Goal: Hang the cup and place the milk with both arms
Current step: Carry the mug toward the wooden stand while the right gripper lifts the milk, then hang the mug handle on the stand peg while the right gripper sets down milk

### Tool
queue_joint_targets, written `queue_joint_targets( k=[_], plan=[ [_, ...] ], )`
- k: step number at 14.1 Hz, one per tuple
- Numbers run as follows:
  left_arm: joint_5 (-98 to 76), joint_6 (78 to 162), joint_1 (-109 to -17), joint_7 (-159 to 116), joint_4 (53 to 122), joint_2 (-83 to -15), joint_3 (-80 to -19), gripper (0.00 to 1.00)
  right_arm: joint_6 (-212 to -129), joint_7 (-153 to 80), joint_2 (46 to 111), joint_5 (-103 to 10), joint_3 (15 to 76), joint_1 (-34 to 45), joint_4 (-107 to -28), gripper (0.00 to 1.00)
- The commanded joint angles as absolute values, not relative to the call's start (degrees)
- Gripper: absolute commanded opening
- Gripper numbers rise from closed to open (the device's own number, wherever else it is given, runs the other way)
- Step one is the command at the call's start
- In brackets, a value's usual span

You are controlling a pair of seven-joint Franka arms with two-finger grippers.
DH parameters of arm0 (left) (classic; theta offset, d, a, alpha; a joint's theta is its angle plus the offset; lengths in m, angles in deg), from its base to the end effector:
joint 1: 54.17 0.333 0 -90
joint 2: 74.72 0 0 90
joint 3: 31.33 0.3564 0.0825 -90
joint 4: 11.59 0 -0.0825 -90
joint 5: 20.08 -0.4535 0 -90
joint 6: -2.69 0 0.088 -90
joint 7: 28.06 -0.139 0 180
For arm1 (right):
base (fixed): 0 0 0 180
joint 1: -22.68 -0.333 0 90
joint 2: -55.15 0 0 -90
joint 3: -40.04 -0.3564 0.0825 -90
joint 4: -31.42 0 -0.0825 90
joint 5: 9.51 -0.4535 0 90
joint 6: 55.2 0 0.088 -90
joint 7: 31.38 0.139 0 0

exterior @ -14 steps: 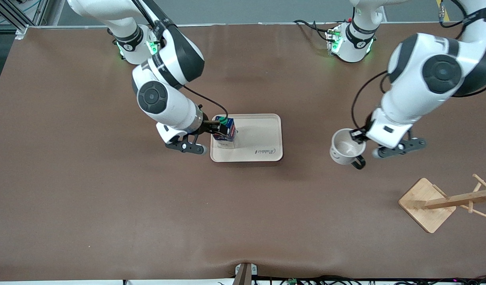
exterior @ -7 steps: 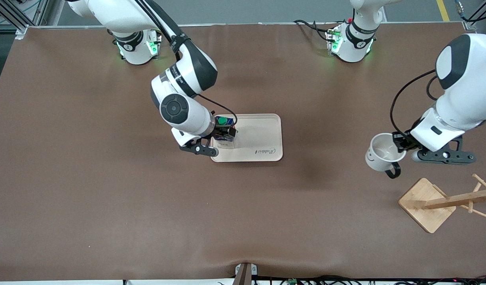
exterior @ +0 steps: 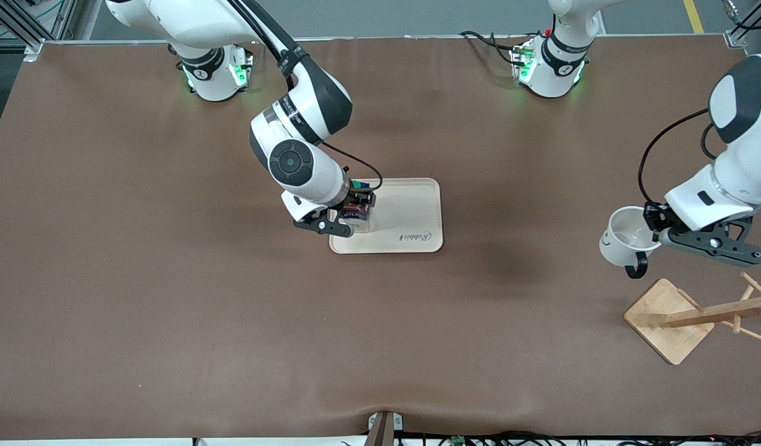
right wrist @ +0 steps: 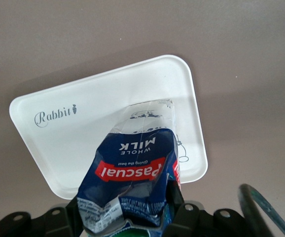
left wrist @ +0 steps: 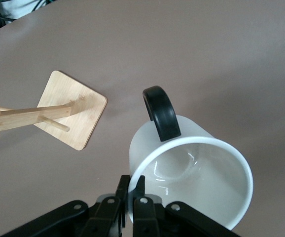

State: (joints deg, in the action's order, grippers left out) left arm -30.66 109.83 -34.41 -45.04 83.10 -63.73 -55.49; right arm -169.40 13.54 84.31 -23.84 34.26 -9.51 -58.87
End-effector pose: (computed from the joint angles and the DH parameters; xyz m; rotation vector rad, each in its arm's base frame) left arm 0.6978 -0.0162 0.4985 -2.9722 0.6262 -0.0489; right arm 0.5888 0.4772 0.3117 -2.9516 0.3639 0.3715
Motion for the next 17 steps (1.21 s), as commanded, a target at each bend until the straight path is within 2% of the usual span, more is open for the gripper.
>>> queue_joint_targets(
  k=[1, 3, 5, 7, 9, 12, 15, 17],
  plan=[
    [-31.9, 107.5, -32.4, -51.2, 81.1, -63.3, -55.7, 0.00, -167.1, 14.4, 84.2, -23.9, 34.9, -8.6, -57.7, 0.22],
    [-31.9, 107.5, -30.6, -55.6, 79.6, -62.4, -55.7, 0.00, -159.4, 14.1, 84.0, -23.5, 35.0, -6.3, -54.7, 0.20],
    [-31.9, 107.5, -29.3, -59.4, 76.8, -60.4, -55.7, 0.00, -154.3, 13.2, 83.5, -23.0, 35.7, -0.3, -52.0, 0.19],
    [-31.9, 107.5, -28.4, -63.8, 73.3, -57.8, -55.7, 0.00, -151.2, 10.5, 81.7, -23.0, 35.7, 6.5, -51.9, 0.18],
    [-31.7, 107.5, -27.5, -67.7, 72.7, -56.8, -55.7, 0.00, -145.8, 4.9, 81.1, -20.4, 35.8, 11.8, -53.4, 0.18],
    [-32.0, 107.5, -27.3, -72.7, 72.7, -56.2, -55.8, 0.00, -145.1, -1.2, 78.4, -19.3, 35.7, 20.8, -56.5, 0.18],
    [-32.2, 107.5, -27.0, -76.7, 72.6, -56.2, -55.7, 0.00, -149.3, -8.2, 74.7, -14.5, 35.7, 27.5, -65.4, 0.18],
    [-32.2, 107.3, -26.4, -79.8, 72.6, -56.2, -55.6, 0.00, -150.2, -14.5, 72.5, -14.2, 35.7, 32.2, -67.5, 0.20]
  ],
)
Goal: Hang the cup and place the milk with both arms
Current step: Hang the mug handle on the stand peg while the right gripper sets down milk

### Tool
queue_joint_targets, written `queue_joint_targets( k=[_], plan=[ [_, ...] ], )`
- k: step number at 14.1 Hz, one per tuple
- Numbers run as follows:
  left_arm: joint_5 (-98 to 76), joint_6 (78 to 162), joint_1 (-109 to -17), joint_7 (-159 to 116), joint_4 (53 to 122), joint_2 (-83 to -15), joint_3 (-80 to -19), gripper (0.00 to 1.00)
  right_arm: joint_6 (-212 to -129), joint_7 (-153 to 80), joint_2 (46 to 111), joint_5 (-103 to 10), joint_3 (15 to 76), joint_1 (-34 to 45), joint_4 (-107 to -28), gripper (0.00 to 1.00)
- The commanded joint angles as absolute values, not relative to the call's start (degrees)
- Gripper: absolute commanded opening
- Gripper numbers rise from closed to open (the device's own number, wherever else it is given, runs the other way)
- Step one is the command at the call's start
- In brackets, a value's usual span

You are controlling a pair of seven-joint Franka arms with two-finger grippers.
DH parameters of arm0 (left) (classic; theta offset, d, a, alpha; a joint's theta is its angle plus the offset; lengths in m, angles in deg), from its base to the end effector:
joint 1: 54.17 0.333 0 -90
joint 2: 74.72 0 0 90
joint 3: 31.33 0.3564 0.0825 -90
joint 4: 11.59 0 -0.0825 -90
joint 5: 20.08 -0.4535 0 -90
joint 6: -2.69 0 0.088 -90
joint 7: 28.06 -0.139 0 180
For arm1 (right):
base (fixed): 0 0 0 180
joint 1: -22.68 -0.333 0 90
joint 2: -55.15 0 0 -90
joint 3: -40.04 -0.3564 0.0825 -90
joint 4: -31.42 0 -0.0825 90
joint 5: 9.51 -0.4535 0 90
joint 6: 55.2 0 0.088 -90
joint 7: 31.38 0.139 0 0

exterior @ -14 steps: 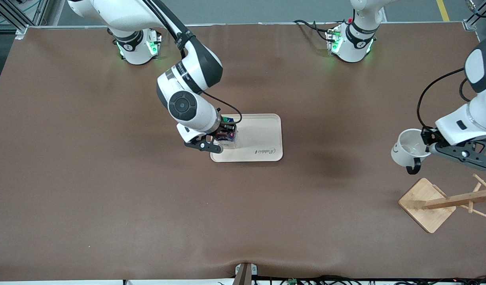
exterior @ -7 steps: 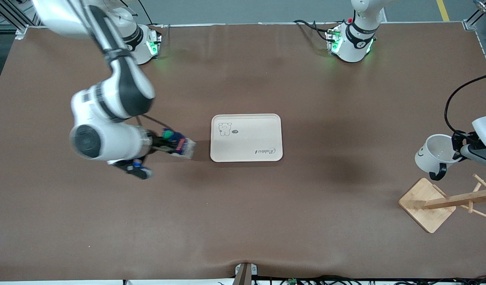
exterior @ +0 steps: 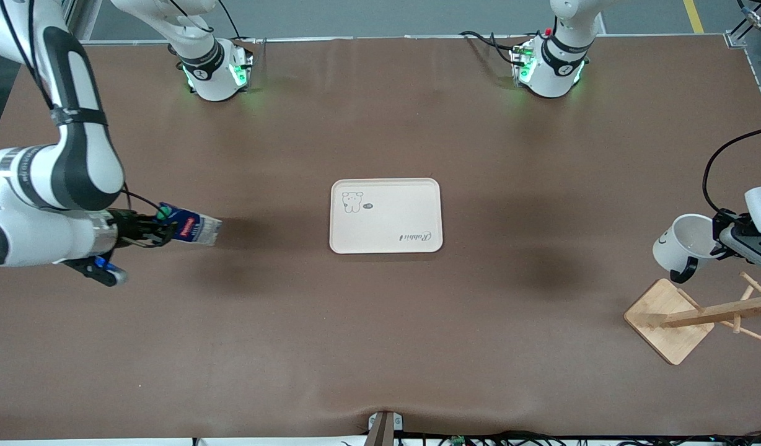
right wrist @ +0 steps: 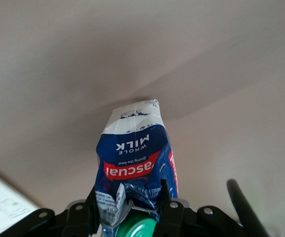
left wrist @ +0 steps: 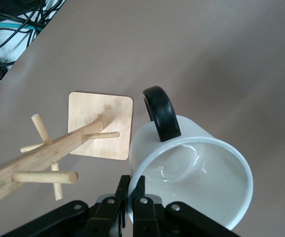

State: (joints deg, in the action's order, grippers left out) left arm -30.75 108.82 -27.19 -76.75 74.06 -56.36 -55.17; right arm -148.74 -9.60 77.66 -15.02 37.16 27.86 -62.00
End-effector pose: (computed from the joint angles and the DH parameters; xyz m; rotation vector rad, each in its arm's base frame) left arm 0.7349 0.0958 0.4969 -2.8119 1.2188 -0.0535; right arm 0.6852 -0.0176 0.3456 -2.9585 0.6697 0.6207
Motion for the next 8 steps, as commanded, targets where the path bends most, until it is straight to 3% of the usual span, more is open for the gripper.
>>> queue_joint_targets(
  k=[1, 5, 7, 8],
  plan=[
    [-32.3, 107.3, -25.9, -81.0, 72.6, -56.2, -55.6, 0.00, -150.0, -17.6, 72.5, -13.9, 35.8, 33.6, -68.7, 0.23],
    [-32.2, 107.3, -25.2, -85.8, 72.5, -56.2, -54.0, 0.00, -150.7, -22.6, 72.7, -10.3, 35.8, 38.3, -70.2, 0.27],
    [-32.2, 107.3, -25.3, -87.4, 71.8, -56.0, -53.1, 0.00, -150.7, -25.1, 73.2, -9.6, 35.7, 38.6, -70.4, 0.46],
    [-32.2, 107.3, -25.3, -88.8, 71.0, -55.6, -53.0, 0.00, -150.7, -25.1, 73.6, -9.6, 35.7, 38.5, -70.1, 0.70]
  ],
)
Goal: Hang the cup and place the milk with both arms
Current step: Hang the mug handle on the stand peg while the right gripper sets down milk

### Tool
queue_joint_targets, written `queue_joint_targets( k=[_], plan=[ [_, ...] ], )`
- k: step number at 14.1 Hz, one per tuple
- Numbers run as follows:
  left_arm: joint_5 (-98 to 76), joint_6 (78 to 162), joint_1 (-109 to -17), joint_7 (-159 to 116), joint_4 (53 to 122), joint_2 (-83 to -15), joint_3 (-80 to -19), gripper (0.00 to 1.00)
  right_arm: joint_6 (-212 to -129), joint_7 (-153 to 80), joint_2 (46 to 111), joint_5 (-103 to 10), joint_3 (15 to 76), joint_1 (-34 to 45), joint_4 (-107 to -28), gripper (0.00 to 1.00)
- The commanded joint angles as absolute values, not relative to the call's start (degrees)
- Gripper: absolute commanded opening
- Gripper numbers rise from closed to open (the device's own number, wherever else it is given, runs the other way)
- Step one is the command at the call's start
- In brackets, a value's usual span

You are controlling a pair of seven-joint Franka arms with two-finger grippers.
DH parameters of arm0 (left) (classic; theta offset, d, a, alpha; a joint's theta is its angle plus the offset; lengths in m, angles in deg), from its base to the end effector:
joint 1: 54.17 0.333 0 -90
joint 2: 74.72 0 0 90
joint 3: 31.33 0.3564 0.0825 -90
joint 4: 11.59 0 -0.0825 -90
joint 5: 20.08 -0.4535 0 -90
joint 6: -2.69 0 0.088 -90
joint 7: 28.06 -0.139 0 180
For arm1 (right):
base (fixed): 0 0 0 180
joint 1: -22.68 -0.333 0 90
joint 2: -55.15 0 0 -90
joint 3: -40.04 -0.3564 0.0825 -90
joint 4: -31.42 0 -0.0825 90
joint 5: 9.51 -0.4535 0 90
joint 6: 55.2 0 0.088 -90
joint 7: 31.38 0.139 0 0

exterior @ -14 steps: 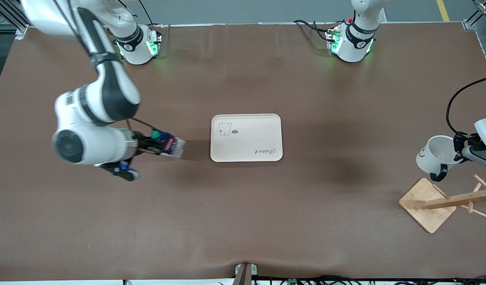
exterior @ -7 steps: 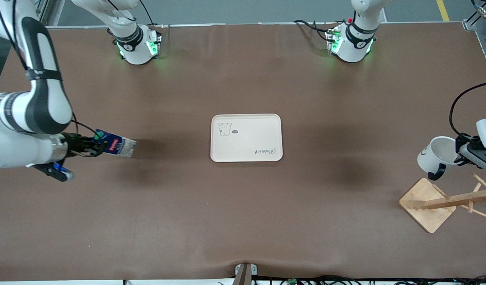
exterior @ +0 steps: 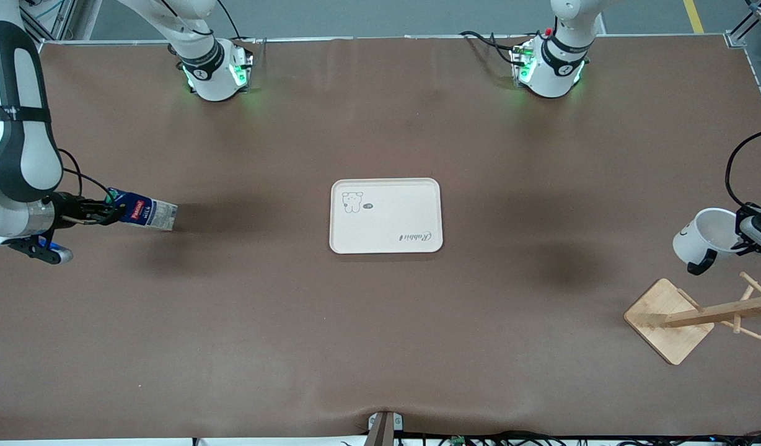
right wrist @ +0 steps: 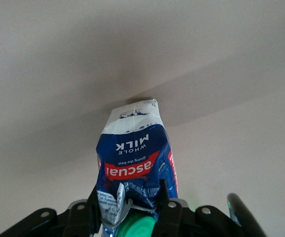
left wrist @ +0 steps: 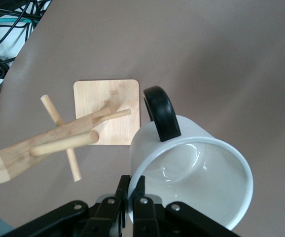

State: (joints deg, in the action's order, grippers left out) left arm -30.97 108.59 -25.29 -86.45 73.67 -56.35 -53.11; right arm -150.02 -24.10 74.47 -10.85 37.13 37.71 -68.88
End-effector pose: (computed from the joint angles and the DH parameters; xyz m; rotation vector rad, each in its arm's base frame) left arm 0.7282 0.1444 0.4975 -2.7332 1.3547 -0.0248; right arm 0.6381 -0.1357 0.3269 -2.9683 0.5169 0.6587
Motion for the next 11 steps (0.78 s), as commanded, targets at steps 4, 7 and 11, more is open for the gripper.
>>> queue_joint_targets(
  k=[4, 7, 11],
  plan=[
    [-31.9, 107.3, -25.4, -90.1, 68.6, -54.8, -51.9, 0.00, -151.1, -25.2, 75.1, -9.5, 35.6, 37.7, -69.9, 1.00],
    [-31.9, 107.3, -25.4, -90.1, 64.7, -52.1, -51.9, 0.00, -150.9, -25.2, 75.3, -9.5, 35.6, 36.7, -70.3, 1.00],
    [-31.6, 107.7, -25.8, -89.6, 62.9, -50.3, -52.0, 0.00, -150.5, -25.4, 75.2, -9.5, 35.6, 36.7, -70.2, 1.00]
  ],
)
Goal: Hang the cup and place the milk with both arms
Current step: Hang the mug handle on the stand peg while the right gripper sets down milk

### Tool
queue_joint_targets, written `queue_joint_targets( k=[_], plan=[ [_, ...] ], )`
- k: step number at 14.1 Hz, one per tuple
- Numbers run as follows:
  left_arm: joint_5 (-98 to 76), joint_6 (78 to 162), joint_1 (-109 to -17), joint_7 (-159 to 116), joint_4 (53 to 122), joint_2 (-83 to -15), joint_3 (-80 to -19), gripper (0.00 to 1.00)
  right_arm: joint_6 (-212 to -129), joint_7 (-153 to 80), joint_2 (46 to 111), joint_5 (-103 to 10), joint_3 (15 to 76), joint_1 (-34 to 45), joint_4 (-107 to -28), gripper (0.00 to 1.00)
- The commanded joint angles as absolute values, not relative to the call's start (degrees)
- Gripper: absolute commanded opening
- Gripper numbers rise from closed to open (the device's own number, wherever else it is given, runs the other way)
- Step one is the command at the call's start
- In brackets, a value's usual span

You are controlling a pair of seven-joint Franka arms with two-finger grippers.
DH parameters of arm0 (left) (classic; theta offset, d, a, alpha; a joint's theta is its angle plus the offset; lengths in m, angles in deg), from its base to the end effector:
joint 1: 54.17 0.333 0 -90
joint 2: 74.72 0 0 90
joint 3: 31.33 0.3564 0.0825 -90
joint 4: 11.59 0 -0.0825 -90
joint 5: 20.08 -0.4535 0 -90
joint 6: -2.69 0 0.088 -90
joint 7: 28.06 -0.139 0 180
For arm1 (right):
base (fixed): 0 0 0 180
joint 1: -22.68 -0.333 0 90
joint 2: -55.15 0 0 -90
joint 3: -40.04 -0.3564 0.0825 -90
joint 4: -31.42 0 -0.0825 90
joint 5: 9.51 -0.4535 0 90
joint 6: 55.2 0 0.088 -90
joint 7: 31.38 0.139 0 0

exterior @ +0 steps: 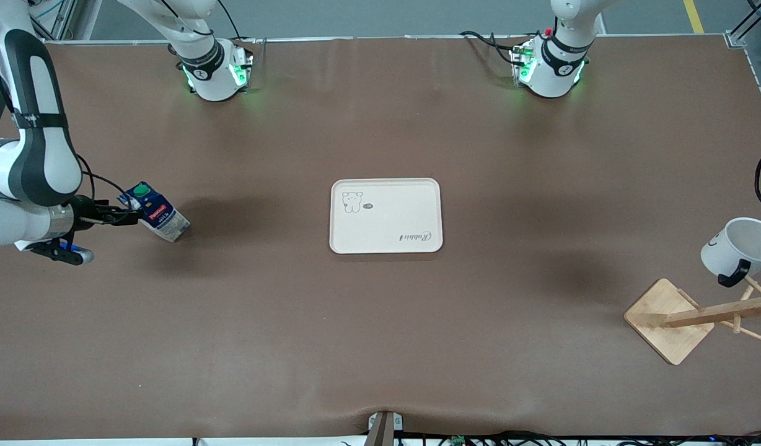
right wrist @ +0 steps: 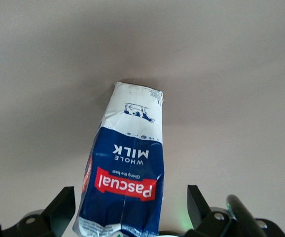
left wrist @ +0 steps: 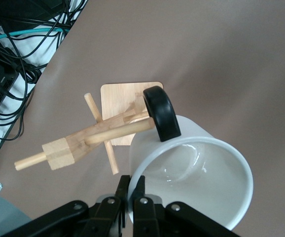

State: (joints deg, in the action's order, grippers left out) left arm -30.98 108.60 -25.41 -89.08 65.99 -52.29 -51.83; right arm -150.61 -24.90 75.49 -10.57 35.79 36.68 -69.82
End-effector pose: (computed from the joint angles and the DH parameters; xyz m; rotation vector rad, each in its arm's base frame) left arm 0.7525 0.1752 0.5191 -2.7037 1.3529 -0.1116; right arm 0.6391 -0.1098 0.3084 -2.9746 0.4312 0.6950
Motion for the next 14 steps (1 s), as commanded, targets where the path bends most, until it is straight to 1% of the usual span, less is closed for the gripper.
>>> queue_joint_targets(
  k=[1, 3, 4, 7, 10, 12, 14],
  plan=[
    [-31.7, 107.7, -25.9, -89.6, 61.9, -49.6, -52.0, 0.00, -150.3, -26.5, 75.1, -9.5, 35.6, 36.8, -70.0, 1.00],
    [-31.7, 107.8, -25.9, -89.6, 61.1, -49.1, -52.0, 0.00, -148.7, -29.4, 75.0, -9.5, 35.6, 37.5, -69.0, 1.00],
    [-31.7, 107.7, -25.8, -89.6, 61.1, -49.1, -52.0, 0.00, -146.6, -31.3, 75.0, -9.5, 35.6, 38.1, -67.4, 1.00],
    [-31.7, 108.1, -25.4, -89.6, 61.0, -49.1, -52.0, 0.00, -139.2, -33.2, 75.1, -9.6, 35.6, 39.6, -60.1, 1.00],
    [-31.4, 110.2, -25.2, -89.7, 61.0, -48.1, -50.8, 0.00, -132.5, -33.2, 75.0, -10.4, 35.6, 40.2, -51.7, 1.00],
    [-31.3, 111.7, -24.9, -89.6, 61.0, -47.6, -50.8, 0.00, -130.3, -33.1, 74.9, -10.7, 35.4, 39.7, -47.9, 1.00],
    [-31.2, 112.0, -25.0, -88.8, 61.0, -47.1, -50.7, 0.02, -129.8, -32.8, 74.2, -10.7, 34.9, 39.1, -47.0, 1.00]
  ],
)
